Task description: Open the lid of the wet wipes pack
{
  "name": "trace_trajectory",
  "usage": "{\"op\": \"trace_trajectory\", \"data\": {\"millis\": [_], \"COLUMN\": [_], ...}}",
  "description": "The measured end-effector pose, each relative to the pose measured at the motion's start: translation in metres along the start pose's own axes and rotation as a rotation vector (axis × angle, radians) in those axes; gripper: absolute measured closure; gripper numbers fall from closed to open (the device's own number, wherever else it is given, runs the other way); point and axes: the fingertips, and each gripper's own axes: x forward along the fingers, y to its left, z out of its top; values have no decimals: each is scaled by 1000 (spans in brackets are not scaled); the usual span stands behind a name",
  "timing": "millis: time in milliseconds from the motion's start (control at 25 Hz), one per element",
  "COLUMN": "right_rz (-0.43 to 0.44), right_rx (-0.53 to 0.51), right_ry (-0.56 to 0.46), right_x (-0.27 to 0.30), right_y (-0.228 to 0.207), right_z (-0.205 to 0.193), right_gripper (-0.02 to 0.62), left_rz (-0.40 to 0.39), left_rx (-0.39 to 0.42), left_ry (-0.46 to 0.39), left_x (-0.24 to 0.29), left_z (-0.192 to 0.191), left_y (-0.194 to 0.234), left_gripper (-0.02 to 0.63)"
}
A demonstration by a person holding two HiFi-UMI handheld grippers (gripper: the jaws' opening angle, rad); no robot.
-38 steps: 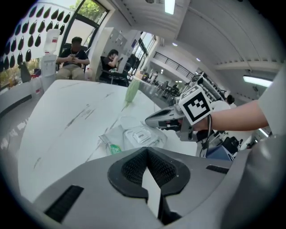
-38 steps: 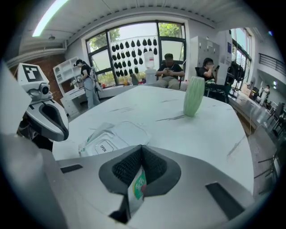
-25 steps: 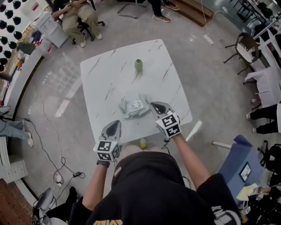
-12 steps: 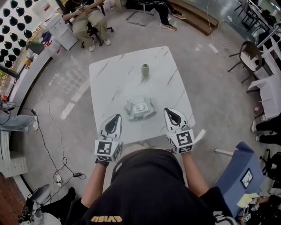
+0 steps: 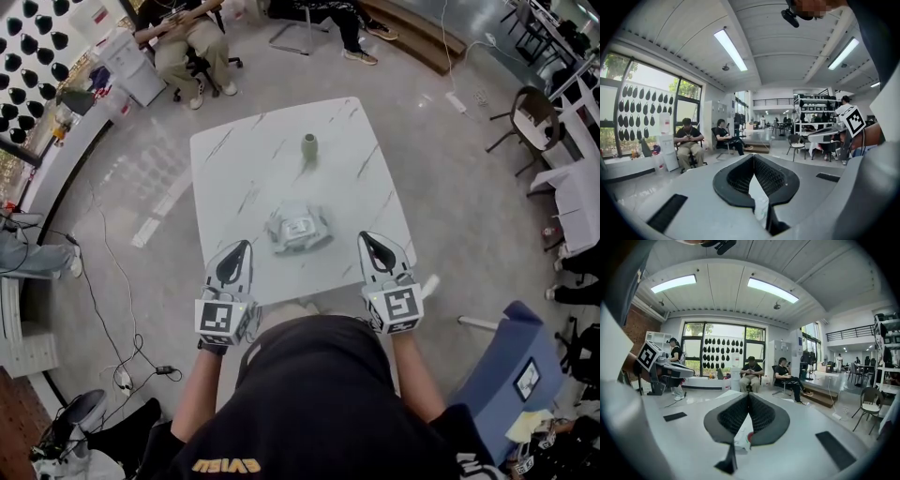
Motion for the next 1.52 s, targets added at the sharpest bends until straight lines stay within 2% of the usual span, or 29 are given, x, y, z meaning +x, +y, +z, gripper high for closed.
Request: {"op": "trace_trajectory", "data": {"millis": [960,1520], "right_rz": [7,45], "right_rx": [1,-45], "right_ry": [-1,-10], "right_x": [-15,-16], "right_y": [4,16], "right_z": [-2,1], "right_gripper": [594,594], "left_rz": [-1,4], "left_rx": [38,38], "left_ry": [11,5], "left_x": [-12,-20], "left_z": [2,2], "left_y": [-5,-6], "left_gripper": [589,589]}}
